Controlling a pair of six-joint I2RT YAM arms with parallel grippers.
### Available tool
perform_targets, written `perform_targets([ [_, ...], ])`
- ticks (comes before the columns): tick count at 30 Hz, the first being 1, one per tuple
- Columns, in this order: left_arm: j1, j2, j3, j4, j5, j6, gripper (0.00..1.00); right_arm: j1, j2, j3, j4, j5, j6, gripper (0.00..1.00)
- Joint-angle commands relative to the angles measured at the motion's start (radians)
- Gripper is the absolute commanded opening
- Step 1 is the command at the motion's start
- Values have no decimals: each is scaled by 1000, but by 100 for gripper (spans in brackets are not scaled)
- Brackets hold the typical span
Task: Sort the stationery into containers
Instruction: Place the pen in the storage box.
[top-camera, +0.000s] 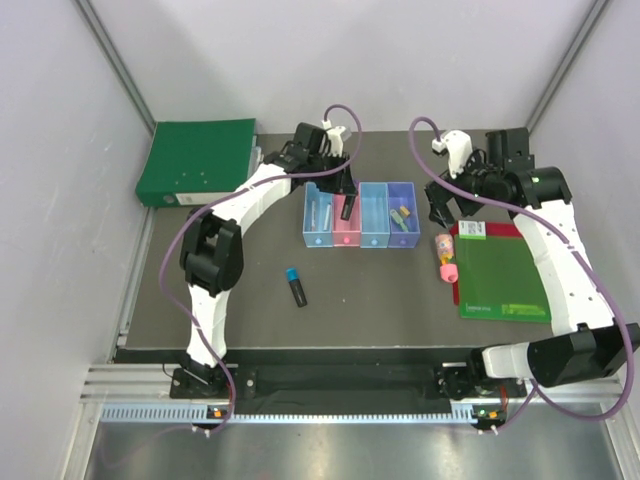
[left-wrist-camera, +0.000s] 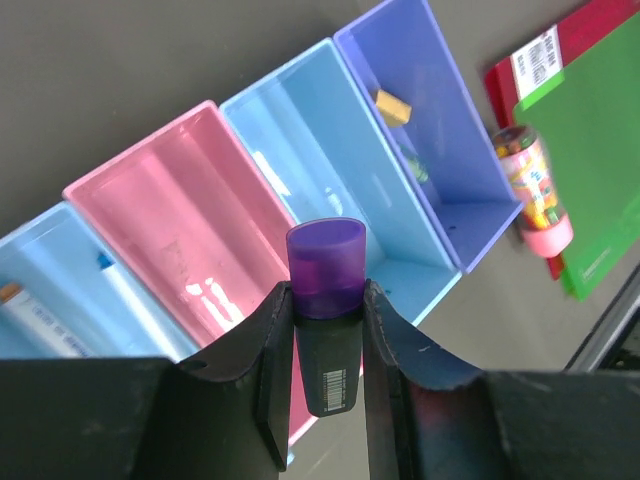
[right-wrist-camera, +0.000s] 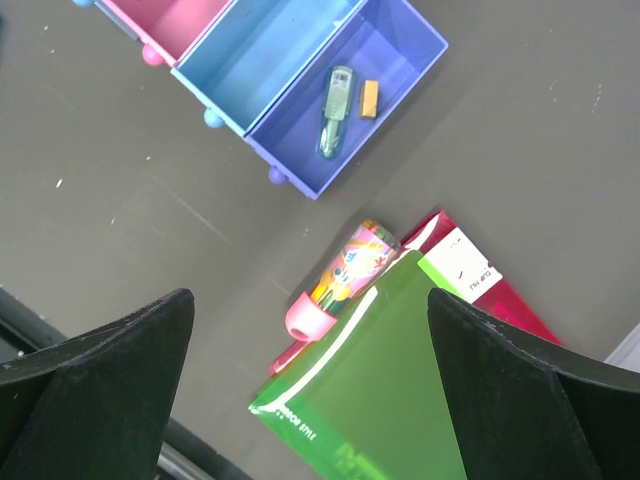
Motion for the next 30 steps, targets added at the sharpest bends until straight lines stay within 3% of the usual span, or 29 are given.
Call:
perform_targets([
  [1,-12,-3,41,148,88,-88,0,-14,-20,-11,59,5,19,100],
  [9,-55,64,59,248,130,-189,0,-14,-26,-40,70,8,26,100],
  [15,-81,132,93,250,90,-165,0,-17,-41,-55,67,14,22,100],
  [17,-81,150,98,244,75,-153,14,-19,-47,-64,69,12,23,100],
  [22,-79,167,95,231,46,-114,29,-25,-60,-80,69,5,25,100],
  [23,-79,167,95,234,44,-110,42,-25,-63,-84,69,3,25,100],
  [24,-79,167,95,236,43,-110,47,-27,-64,-84,69,2,25,100],
  [28,-79,165,99,245,59,-119,55,-30,-69,-84,70,2,26,100],
  [30,-81,159,99,248,59,-119,63,-27,-72,-86,69,2,28,100],
])
